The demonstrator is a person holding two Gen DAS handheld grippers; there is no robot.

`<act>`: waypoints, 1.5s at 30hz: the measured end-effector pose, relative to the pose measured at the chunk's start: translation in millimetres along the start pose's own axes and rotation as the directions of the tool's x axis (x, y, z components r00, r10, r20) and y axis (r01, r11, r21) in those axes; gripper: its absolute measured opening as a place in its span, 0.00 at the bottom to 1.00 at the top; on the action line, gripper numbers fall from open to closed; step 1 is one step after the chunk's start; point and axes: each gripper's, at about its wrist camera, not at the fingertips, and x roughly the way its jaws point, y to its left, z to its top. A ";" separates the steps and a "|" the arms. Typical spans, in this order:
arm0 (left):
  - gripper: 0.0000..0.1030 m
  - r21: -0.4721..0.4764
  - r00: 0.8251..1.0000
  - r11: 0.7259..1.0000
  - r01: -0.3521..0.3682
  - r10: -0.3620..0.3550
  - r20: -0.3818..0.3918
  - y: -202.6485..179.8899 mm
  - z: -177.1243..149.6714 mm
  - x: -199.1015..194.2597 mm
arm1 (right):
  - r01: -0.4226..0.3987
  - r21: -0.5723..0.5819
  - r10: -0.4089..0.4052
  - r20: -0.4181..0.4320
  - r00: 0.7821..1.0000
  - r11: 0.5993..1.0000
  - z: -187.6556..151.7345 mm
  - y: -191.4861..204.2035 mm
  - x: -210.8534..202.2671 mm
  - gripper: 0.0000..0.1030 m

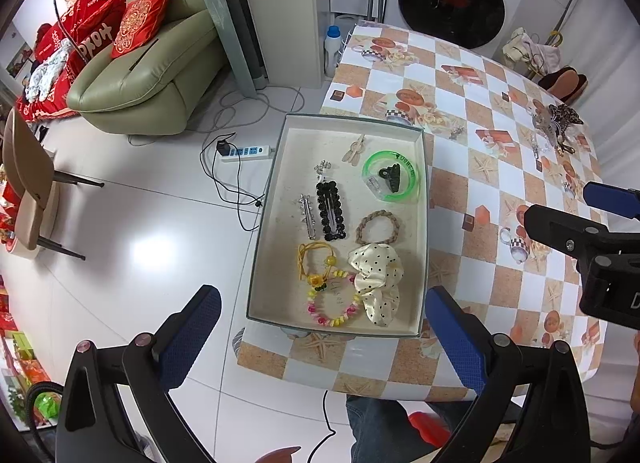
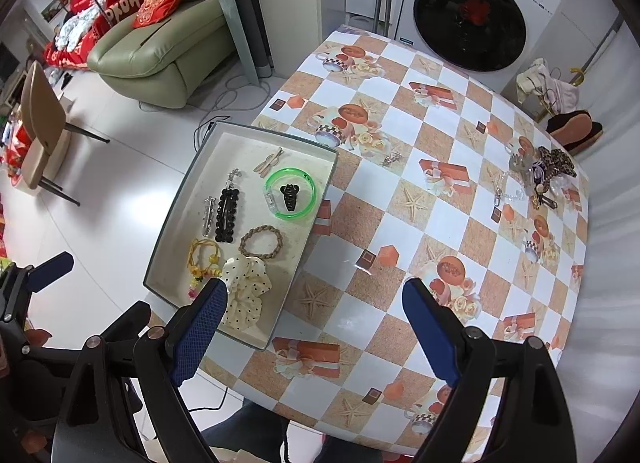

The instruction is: Organize jewelry

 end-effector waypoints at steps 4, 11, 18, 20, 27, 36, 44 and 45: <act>1.00 0.003 1.000 1.000 -0.008 0.008 -0.003 -0.6 -0.7 1.0 | 0.015 -0.025 -0.015 -0.002 1.000 1.000 0.5 5.6 1.5 0.88; 1.00 0.001 1.000 1.000 -0.013 0.013 -0.009 2.1 -1.3 4.0 | 0.024 -0.056 -0.024 -0.003 1.000 0.998 0.9 12.3 3.7 0.88; 1.00 0.003 1.000 1.000 -0.017 0.017 -0.011 3.0 -1.5 5.7 | 0.024 -0.054 -0.024 -0.003 1.000 0.998 1.0 13.3 3.9 0.88; 1.00 0.003 1.000 1.000 -0.018 0.018 -0.011 3.5 -1.6 6.4 | 0.024 -0.054 -0.025 -0.003 1.000 0.998 1.0 13.3 4.1 0.88; 1.00 0.004 1.000 1.000 -0.018 0.018 -0.011 3.5 -1.2 6.6 | 0.024 -0.052 -0.024 -0.004 1.000 0.998 1.0 14.1 4.3 0.88; 1.00 0.003 1.000 1.000 -0.018 0.018 -0.012 2.2 -1.9 6.9 | 0.023 -0.052 -0.023 -0.007 1.000 0.998 0.6 16.6 4.7 0.88; 1.00 0.002 1.000 1.000 -0.019 0.020 -0.011 2.5 -2.4 7.3 | 0.023 -0.051 -0.024 -0.007 1.000 0.998 -0.4 18.4 5.1 0.88; 1.00 0.002 1.000 1.000 -0.019 0.019 -0.010 2.7 -2.5 7.3 | 0.023 -0.051 -0.023 -0.007 1.000 0.998 -1.1 19.7 5.3 0.88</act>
